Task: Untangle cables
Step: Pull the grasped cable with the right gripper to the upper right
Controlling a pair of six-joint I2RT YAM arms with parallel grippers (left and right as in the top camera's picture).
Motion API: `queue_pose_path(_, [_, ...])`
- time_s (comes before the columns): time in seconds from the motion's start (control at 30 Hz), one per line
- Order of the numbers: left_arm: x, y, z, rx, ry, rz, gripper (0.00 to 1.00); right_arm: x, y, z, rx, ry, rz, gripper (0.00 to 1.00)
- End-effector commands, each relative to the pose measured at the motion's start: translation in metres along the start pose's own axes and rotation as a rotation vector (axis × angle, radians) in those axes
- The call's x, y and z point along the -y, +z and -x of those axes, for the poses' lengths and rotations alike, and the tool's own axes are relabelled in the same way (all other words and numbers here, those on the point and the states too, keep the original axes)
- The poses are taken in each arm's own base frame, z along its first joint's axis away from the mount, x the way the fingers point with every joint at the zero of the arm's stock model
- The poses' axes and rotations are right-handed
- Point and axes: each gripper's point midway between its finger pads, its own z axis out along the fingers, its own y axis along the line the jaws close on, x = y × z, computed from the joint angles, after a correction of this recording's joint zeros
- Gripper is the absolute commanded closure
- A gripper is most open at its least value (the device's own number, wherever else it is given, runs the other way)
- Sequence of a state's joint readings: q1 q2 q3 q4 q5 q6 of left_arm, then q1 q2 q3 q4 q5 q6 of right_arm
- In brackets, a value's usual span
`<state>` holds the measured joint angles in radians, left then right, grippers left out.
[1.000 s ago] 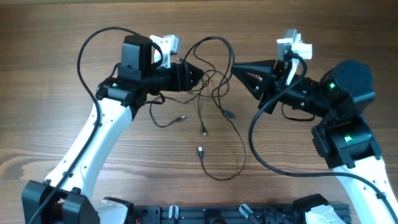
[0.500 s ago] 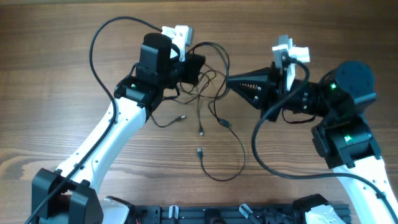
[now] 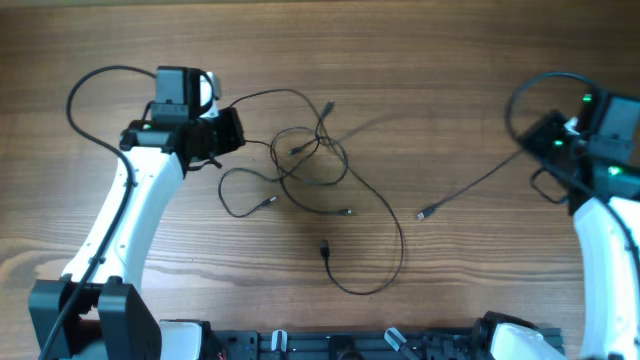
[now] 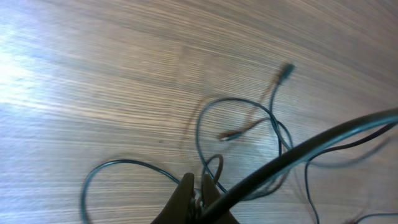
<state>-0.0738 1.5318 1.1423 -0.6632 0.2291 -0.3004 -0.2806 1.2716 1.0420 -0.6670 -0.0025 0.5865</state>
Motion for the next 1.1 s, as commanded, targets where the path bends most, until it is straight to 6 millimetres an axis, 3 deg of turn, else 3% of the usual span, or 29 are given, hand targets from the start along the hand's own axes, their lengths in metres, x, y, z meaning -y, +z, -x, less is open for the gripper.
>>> queue_pose_path(0.0, [-0.025,-0.004,0.005,0.004,-0.050,0.045,0.96,0.072,0.025,0.013,-0.026,0.286,-0.190,0.96])
queue_pose_path(0.1, [-0.032,-0.005,0.004,-0.003,-0.071,0.056,0.96,0.131,0.041,0.012,-0.071,0.432,-0.315,0.96])
queue_pose_path(0.17, [-0.028,-0.005,0.003,-0.011,-0.076,0.033,0.96,0.150,0.048,0.010,-0.094,0.481,-0.339,0.96])
queue_pose_path(0.2, [-0.018,-0.005,0.000,-0.029,-0.079,-0.022,0.96,0.140,0.055,0.018,-0.097,0.438,-0.255,0.96])
queue_pose_path(0.27, [0.004,-0.006,-0.008,-0.070,-0.066,-0.125,0.96,0.079,0.060,0.060,-0.012,0.211,0.103,0.94])
queue_pose_path(0.4, [0.020,-0.003,-0.020,-0.103,-0.022,-0.139,0.96,0.042,0.028,0.109,0.147,0.139,0.256,0.84])
queue_pose_path(0.43, [0.023,-0.002,-0.023,-0.108,-0.009,-0.132,0.96,0.036,0.022,0.108,0.139,0.123,0.284,0.71])
queue_pose_path(0.47, [0.023,0.000,-0.023,-0.102,0.006,-0.107,0.96,0.031,0.019,0.096,0.093,0.079,0.311,0.54])
queue_pose_path(0.5, [0.023,0.001,-0.024,-0.099,0.014,-0.091,0.96,0.028,0.020,0.085,0.050,0.064,0.325,0.50])
queue_pose_path(0.53, [0.023,0.002,-0.025,-0.100,0.019,-0.085,0.96,0.024,0.020,0.074,0.008,0.033,0.346,0.49])
queue_pose_path(0.6, [0.030,0.003,-0.030,-0.110,0.038,-0.090,0.95,-0.022,0.011,0.022,-0.157,-0.163,0.535,0.44])
queue_pose_path(0.67, [0.032,0.003,-0.031,-0.113,0.045,-0.093,0.95,-0.045,0.013,-0.013,-0.258,-0.245,0.556,0.36])
queue_pose_path(0.8, [0.032,0.003,-0.032,-0.118,0.044,-0.092,0.96,-0.081,0.031,-0.082,-0.435,-0.383,0.528,0.35])
queue_pose_path(0.93, [0.032,0.003,-0.033,-0.119,0.044,-0.091,0.96,-0.084,0.075,-0.152,-0.643,-0.341,0.357,0.39])
queue_pose_path(1.07, [0.032,0.003,-0.034,-0.124,0.042,-0.089,0.96,-0.079,0.109,-0.192,-0.762,-0.272,0.289,0.40])
